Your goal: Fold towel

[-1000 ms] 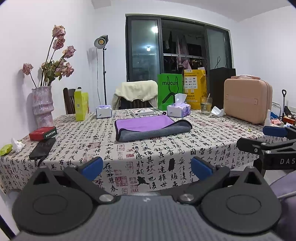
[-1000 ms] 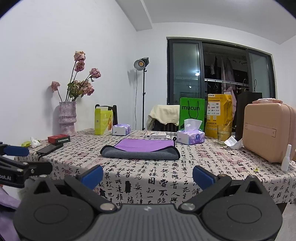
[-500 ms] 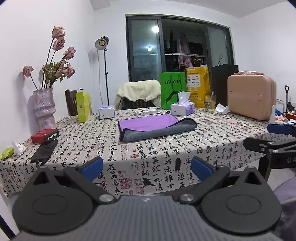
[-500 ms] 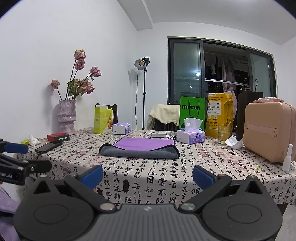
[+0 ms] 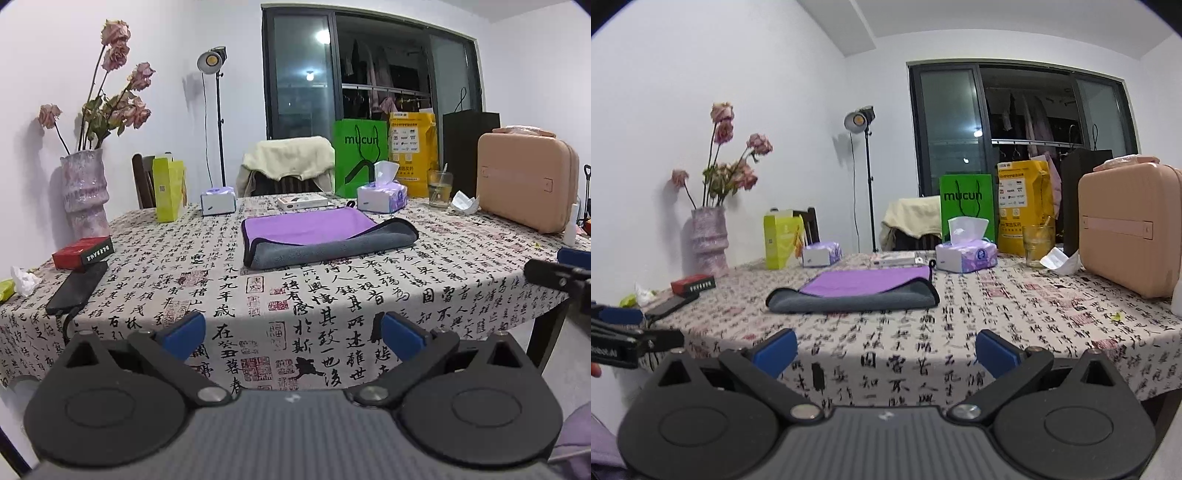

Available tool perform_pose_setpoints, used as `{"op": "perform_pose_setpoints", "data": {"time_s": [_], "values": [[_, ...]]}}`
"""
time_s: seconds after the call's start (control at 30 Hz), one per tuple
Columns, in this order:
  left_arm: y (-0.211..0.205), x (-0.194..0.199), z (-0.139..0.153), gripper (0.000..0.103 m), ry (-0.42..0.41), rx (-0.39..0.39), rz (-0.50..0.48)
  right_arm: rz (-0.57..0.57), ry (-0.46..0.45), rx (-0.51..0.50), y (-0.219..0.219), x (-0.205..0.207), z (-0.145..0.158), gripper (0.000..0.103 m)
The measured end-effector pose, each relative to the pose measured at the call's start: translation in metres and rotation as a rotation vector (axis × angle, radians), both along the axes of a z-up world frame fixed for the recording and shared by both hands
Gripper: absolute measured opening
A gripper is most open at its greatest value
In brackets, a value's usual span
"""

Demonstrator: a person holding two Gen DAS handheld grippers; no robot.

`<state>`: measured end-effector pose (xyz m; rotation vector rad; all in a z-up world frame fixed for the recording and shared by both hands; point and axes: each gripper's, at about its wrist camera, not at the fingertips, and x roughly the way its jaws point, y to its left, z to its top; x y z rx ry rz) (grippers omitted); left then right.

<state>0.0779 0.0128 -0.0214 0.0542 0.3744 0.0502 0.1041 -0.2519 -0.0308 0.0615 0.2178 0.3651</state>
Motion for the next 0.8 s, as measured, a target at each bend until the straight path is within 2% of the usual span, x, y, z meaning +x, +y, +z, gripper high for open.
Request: {"op": "perform_pose_setpoints", "data": {"time_s": [0.1, 0.3, 0.5, 0.6, 0.8], "values": [[0.002, 0.010, 0.001, 0.103, 0.007, -0.008, 0.007, 0.009, -0.001, 0.005, -0.003, 0.011, 0.000, 0.103], [0.011, 0.034, 0.003, 0.103, 0.006, -0.019, 0.045, 0.034, -0.003, -0.073, 0.005, 0.033, -0.001, 0.103], [0.018, 0.061, 0.004, 0.103, -0.024, 0.017, 0.065, 0.041, -0.002, -0.073, 0.012, 0.064, 0.002, 0.103], [0.024, 0.080, 0.006, 0.103, -0.010, -0.001, 0.061, 0.038, -0.010, -0.089, 0.014, 0.083, 0.004, 0.103], [0.034, 0.115, 0.008, 0.103, -0.007, -0.029, 0.025, 0.024, -0.045, -0.042, 0.013, 0.121, 0.010, 0.103]]}}
